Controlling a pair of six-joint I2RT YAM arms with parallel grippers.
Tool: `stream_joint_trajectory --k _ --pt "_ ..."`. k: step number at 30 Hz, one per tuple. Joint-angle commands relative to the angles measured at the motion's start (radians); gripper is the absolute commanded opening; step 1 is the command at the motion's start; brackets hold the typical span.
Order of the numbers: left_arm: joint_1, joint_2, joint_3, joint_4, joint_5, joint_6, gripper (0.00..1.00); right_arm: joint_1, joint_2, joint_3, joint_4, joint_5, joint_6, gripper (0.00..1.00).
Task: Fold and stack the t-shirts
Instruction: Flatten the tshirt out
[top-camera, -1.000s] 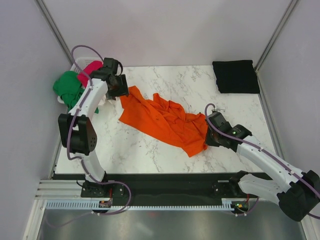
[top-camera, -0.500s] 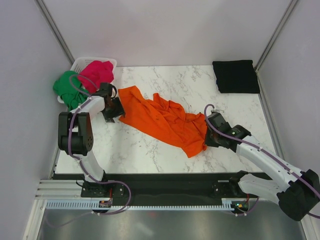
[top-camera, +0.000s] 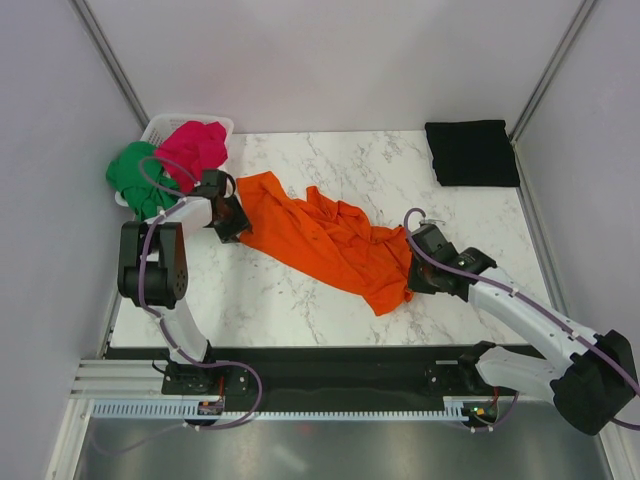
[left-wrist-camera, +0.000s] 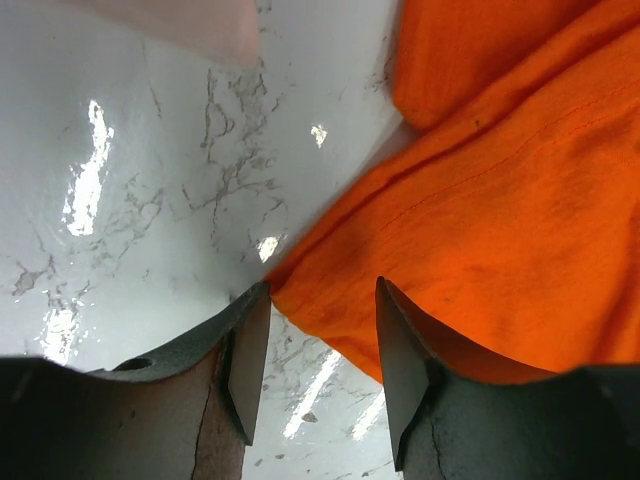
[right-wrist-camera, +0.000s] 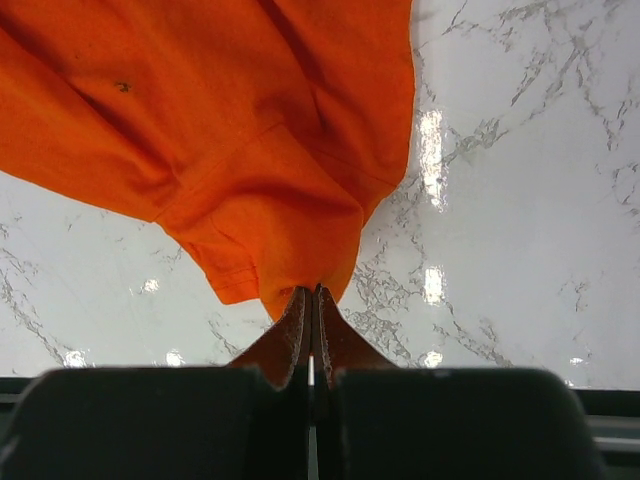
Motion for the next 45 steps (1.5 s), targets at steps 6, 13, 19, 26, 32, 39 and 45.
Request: stream_joint_trajectory --k 6,13,19,26,32,39,45 --pt "0.006 -0.033 -0.023 -0.001 -0.005 -0.053 0.53 -0.002 0.012 0.015 0.024 0.015 -0.006 0.0" --pt "0.006 -0.05 -0.042 -0.006 -0.036 -0.043 0.5 -0.001 0.023 0.019 0.027 0.015 -0.003 0.0" --pt "0.006 0.016 -0.022 0.008 -0.007 -0.056 0.2 -0.001 0.029 0.027 0.028 0.018 -0.003 0.0" --pt "0.003 -0.078 -0.008 -0.001 0.062 -0.045 0.02 -0.001 0.02 0.087 0.004 0.041 -0.021 0.0" --pt "0.003 -0.389 0.061 -0.136 0.053 -0.062 0.02 -0.007 0.0 0.303 -0.102 0.119 -0.069 0.0" --pt "0.003 -0.63 0.308 -0.302 0.047 -0.068 0.02 -0.013 -0.009 0.651 -0.196 0.214 -0.115 0.0" --pt "0.003 -0.728 0.569 -0.34 0.133 -0.065 0.02 -0.013 -0.13 0.9 -0.199 0.394 -0.124 0.0"
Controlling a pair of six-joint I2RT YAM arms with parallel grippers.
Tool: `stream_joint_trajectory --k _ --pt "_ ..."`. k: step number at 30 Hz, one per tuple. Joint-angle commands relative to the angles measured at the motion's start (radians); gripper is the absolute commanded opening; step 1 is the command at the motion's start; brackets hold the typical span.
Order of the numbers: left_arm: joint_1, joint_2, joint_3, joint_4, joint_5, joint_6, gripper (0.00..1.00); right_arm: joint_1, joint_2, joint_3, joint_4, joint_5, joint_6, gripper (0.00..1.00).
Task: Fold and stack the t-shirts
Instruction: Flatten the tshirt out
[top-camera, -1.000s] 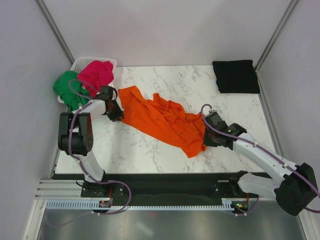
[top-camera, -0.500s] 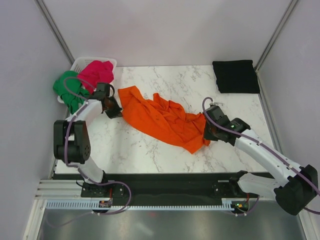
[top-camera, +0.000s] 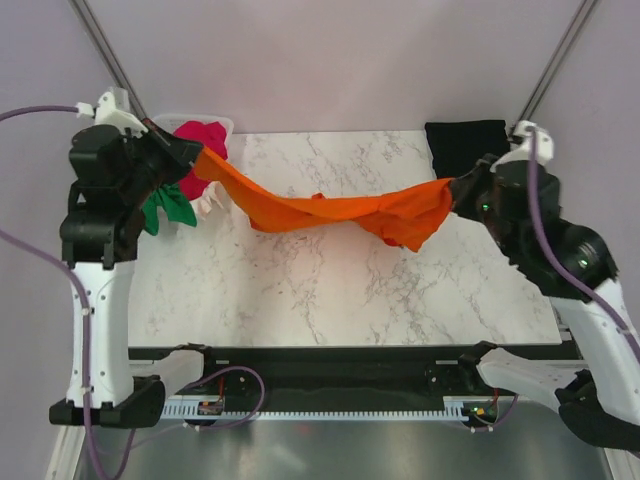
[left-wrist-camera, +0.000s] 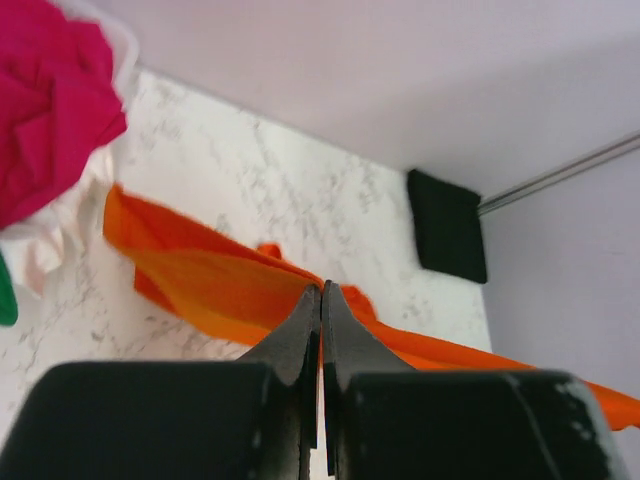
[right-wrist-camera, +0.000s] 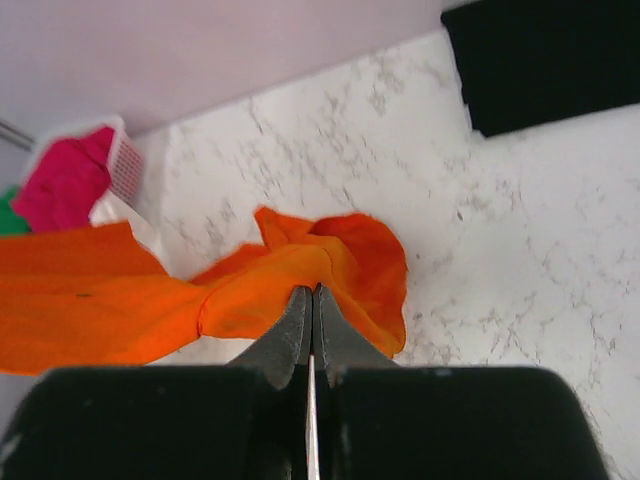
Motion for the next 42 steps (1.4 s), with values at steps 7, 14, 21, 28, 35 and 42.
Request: stream_joint_trajectory --k 7,14,21,28,35,42 --pt "0.003 -0.153 0.358 -0.076 0.117 -0.035 0.02 -0.005 -0.301 0.203 0.074 0.099 -0.191 0.0" --pt "0.003 -0.273 0.472 -0.079 0.102 -0.041 0.02 -0.005 -0.462 0.306 0.183 -0.006 -0.317 0.0" --pt "0.003 -0.244 0.42 -0.092 0.082 -0.038 0.06 -0.001 -0.332 0.432 0.14 -0.009 -0.395 0.0" --pt "0.003 -0.118 0.141 -0.099 -0.019 -0.076 0.05 0.021 0.0 0.332 0.064 0.347 -0.336 0.0" --pt "0.021 0.176 -0.215 0.05 -0.085 0.022 0.16 -0.129 0.511 0.312 0.109 0.321 -0.296 0.01" --pt "0.028 0.416 -0.17 -0.037 -0.051 0.106 0.63 -0.194 0.811 0.491 -0.04 0.148 -0.233 0.98"
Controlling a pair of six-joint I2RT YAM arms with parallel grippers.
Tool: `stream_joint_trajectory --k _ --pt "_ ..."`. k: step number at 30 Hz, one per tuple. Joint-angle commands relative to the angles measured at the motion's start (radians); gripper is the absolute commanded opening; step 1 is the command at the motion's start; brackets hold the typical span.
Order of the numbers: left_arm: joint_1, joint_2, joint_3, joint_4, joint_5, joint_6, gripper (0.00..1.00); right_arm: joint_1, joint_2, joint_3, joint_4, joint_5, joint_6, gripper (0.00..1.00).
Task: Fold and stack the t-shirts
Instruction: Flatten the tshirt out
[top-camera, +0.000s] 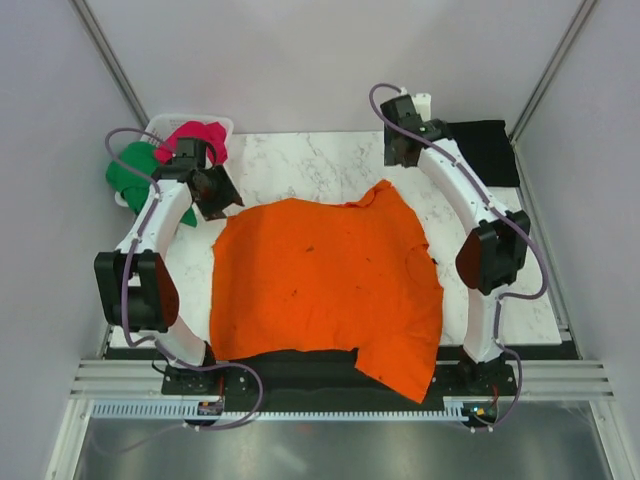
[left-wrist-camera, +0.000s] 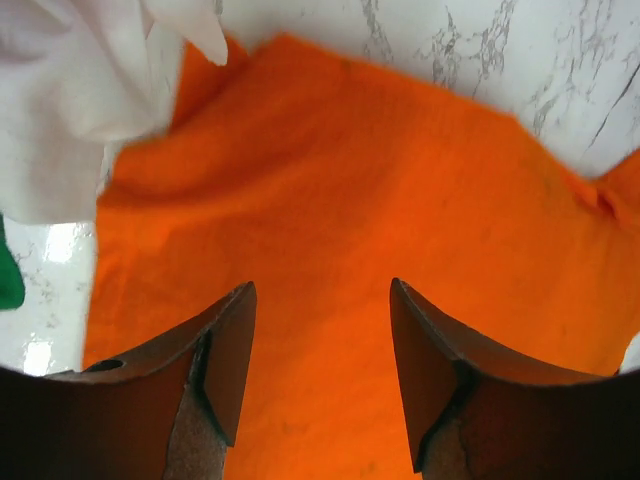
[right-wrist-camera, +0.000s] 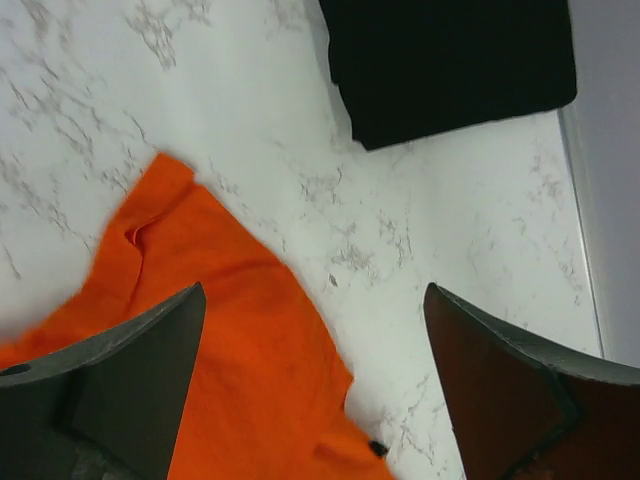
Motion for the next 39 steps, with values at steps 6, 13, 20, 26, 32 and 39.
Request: stream_joint_trajectory --k 6,13,20,26,32,39 --pt "0.003 -0.199 -0.056 -0.005 -0.014 0.082 0.64 0.0 -0.39 -0.526 0.157 -0.205 0.075 0.98" --pt "0.001 -0.338 -0.288 0.062 0.03 0.072 0.63 -0.001 -0.49 -0.863 0.416 -0.596 0.15 0.98" --pt "-0.002 -0.359 -0.457 0.119 0.076 0.055 0.61 -0.001 -0.266 -0.777 0.529 -0.877 0.208 0.98" --pt "0.0 -0.271 -0.466 0.188 0.066 0.058 0.61 -0.062 -0.059 -0.688 0.587 -0.977 0.262 0.98" --pt "-0.003 -0.024 -0.377 0.242 0.058 0.041 0.59 -0.171 0.061 -0.65 0.601 -1.028 0.265 0.96" --pt "-0.083 0.263 -0.126 0.201 0.03 0.059 0.56 -0.317 0.135 -0.677 0.601 -1.032 0.253 0.95"
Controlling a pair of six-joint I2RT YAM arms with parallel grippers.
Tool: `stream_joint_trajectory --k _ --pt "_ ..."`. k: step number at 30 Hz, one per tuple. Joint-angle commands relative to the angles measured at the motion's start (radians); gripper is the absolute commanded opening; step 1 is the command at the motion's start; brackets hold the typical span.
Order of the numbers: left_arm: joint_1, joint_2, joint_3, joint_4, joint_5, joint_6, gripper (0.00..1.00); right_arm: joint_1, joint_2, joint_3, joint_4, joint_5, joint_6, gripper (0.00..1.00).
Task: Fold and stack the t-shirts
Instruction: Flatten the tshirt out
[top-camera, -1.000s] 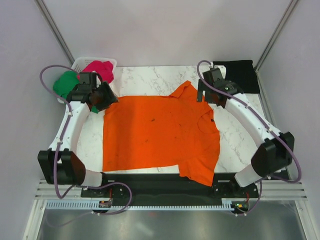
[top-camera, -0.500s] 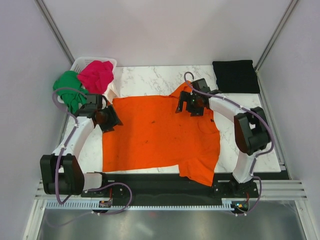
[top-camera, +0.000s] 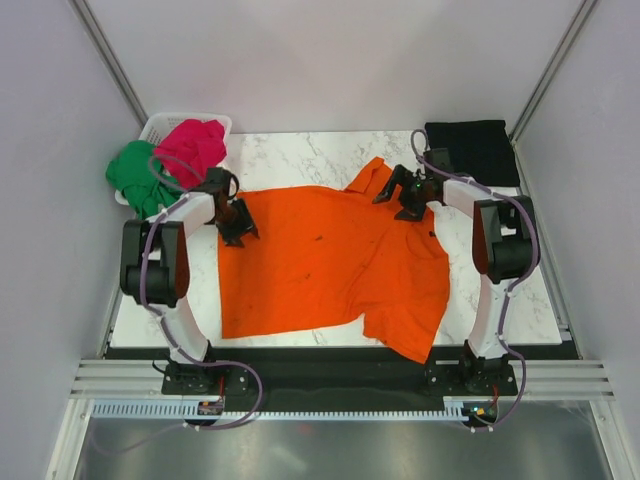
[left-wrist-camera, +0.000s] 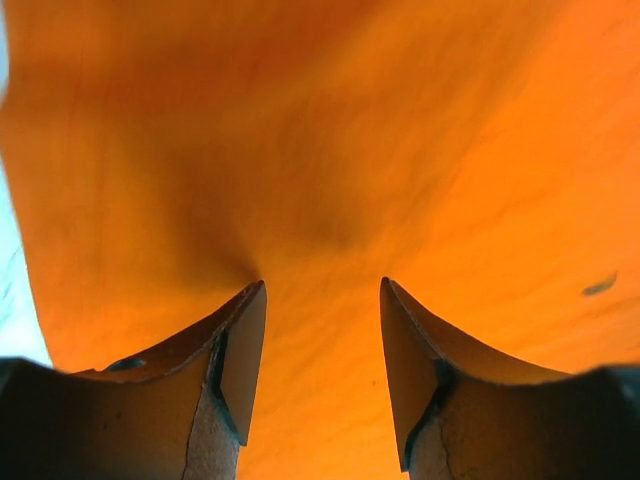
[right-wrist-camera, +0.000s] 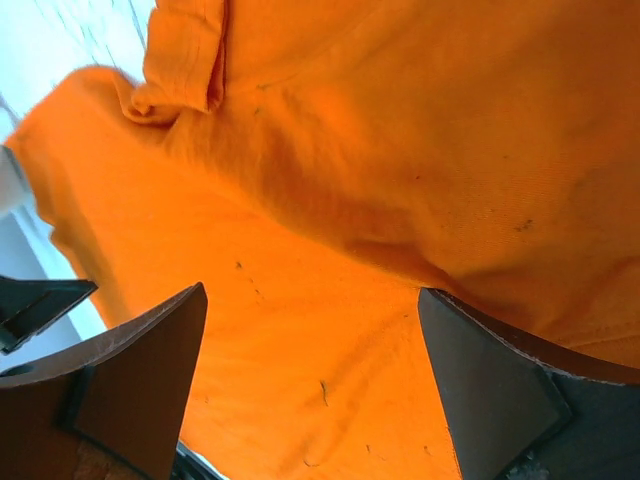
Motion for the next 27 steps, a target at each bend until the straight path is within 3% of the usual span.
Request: stream_joint_trajectory --k 1,12,16,22,27 --pt "-0.055 0.107 0.149 0.008 -0.019 0.022 0.56 -0.067 0.079 -0.016 -0.011 0.06 -0.028 0.96" --pt "-0.089 0.392 0.602 -0.121 -0.065 0.079 0.58 -0.09 0.184 0.245 -0.046 -0.024 0.023 0.95" --pt "-0.095 0.403 0.797 -0.276 -0.12 0.096 0.56 -0.067 0.135 0.288 -0.089 -0.057 0.014 0.98" --pt "-0.136 0.088 0.649 -0.278 -0.194 0.102 0.57 -0.055 -0.064 0.251 -0.172 -0.078 -0.046 0.98" --pt "-0.182 -0.331 0.235 -0.275 -0.235 -0.002 0.55 -0.039 -0.319 0.122 -0.374 0.177 -0.083 0.98"
